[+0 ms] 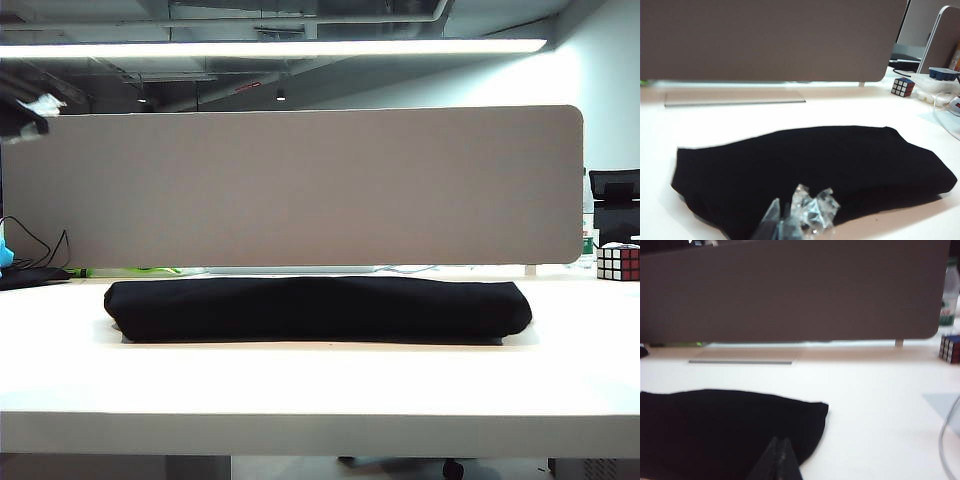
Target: Fold the bottom side of the T-shirt horizontally towards the center, about one-third of the way, then fold the sleeve back towards the center, creating a straight line along the edge of the T-shirt, and finally fold the bottom of the T-shirt up towards the top, creating a neat rectangle.
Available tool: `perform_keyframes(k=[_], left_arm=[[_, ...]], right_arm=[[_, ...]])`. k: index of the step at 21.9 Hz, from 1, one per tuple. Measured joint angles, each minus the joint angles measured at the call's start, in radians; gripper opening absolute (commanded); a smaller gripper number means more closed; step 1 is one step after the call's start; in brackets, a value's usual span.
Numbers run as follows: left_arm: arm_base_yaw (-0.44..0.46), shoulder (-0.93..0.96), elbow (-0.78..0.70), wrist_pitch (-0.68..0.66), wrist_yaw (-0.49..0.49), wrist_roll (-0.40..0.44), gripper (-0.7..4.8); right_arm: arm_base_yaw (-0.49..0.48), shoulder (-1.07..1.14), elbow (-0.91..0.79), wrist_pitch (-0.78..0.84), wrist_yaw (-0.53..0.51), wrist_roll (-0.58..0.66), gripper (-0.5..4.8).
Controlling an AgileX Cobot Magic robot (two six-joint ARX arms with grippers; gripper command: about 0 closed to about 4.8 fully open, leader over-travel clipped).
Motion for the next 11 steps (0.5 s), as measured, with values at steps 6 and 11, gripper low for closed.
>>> perform_keyframes(k=[6,11], left_arm=[[0.001,-0.103,-0.010,-0.137,-0.001,0.048,-0.06],[0.001,-0.208,-0.015,-0.192,0.000,0.063,-0.06]], right_arm=[[0.000,-0.163,-0.062,-0.113,0.000,0.001,-0.04],[-0.001,-0.166,-0.064,-0.146,0.000,0.000,-0.04]])
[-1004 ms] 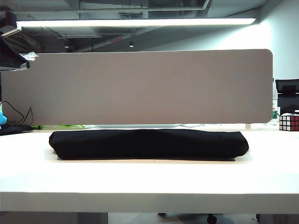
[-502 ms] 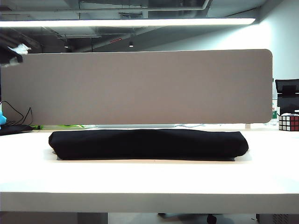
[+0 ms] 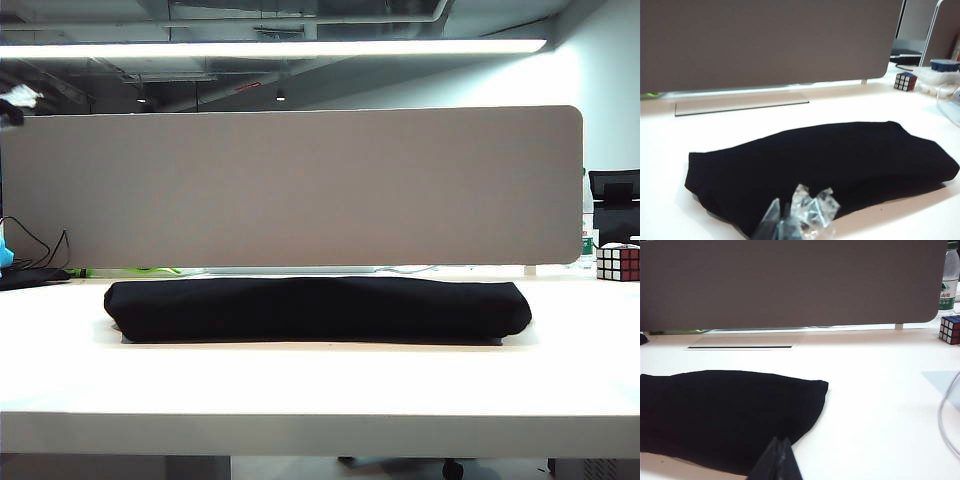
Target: Fold the bottom side of the T-shirt horizontally towards the center, about one-third of the way, then fold the sleeve back towards the center, creating a straight line along the edge of the T-shirt, and finally fold the bottom of the T-shirt up towards the top, creating a neat rectangle.
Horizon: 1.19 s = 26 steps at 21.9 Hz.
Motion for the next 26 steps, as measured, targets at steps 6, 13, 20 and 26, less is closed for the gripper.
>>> perform_keyframes(k=[6,13,20,26], left_arm=[[0.000,-0.219,-0.045,-0.102,-0.050,0.021,-0.06],[0.004,-0.323,-0.051,-0.235,-0.174,0.059,-0.06],[0.056,-0.323,-0.051,-0.221,-0.179,0.090,-0.06],[0.075,-0.323,-0.051,-0.286,-0.176,0.092,-0.05]], right_arm=[[-0.001,0.000,-0.091,0.088,0.036,-0.010,-0.04],[-0.001,0.000,-0.111,0.137,0.092,-0.053,-0.04],[-0.014,0.000,-0.111,0.137,0.116,-0.068,-0.01],[-0.013,0.000,-0.111,0.137,0.115,-0.069,-0.01]])
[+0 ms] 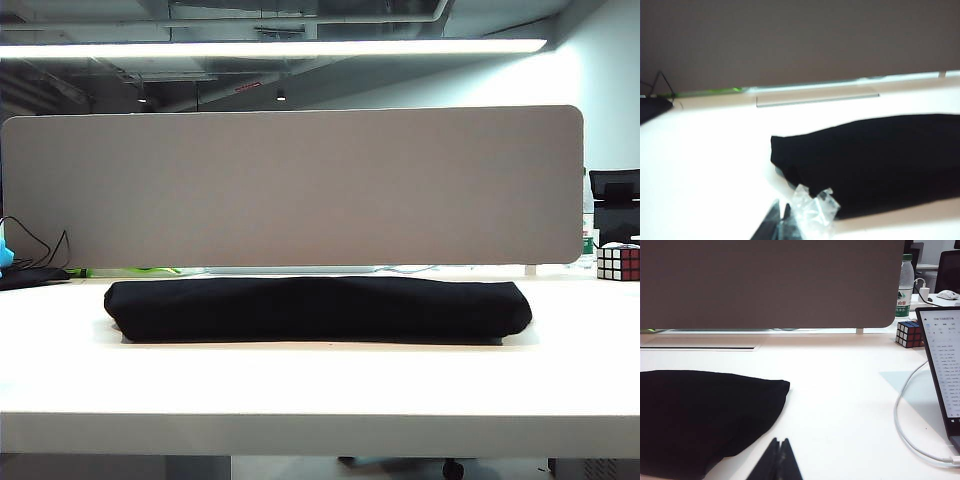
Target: Fold the bottom side of the T-shirt horizontally towards the center, about one-third of the way, then fold the sleeve back towards the center, creating a straight line along the edge of the T-shirt, and finally fold the bottom of the T-shirt up towards the top, creating a neat rectangle.
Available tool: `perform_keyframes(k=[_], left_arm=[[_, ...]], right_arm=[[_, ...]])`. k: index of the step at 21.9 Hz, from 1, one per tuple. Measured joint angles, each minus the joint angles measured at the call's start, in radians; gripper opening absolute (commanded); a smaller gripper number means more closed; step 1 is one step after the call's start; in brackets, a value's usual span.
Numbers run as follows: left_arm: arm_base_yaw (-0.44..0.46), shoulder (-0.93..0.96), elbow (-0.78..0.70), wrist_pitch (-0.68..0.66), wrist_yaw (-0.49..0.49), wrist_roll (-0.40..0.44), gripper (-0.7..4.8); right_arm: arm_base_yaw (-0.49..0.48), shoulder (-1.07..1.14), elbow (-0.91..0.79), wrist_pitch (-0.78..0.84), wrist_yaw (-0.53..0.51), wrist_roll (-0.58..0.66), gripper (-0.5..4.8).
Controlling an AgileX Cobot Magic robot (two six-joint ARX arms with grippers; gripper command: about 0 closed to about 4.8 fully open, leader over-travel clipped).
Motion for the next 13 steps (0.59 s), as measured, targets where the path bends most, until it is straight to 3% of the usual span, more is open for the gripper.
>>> perform_keyframes(k=[13], left_arm=[[0.000,0.000,0.000,-0.045,0.000,0.000,-0.05]], right_arm=[[0.000,0.000,0.000,0.000,0.000,0.000,-0.01]])
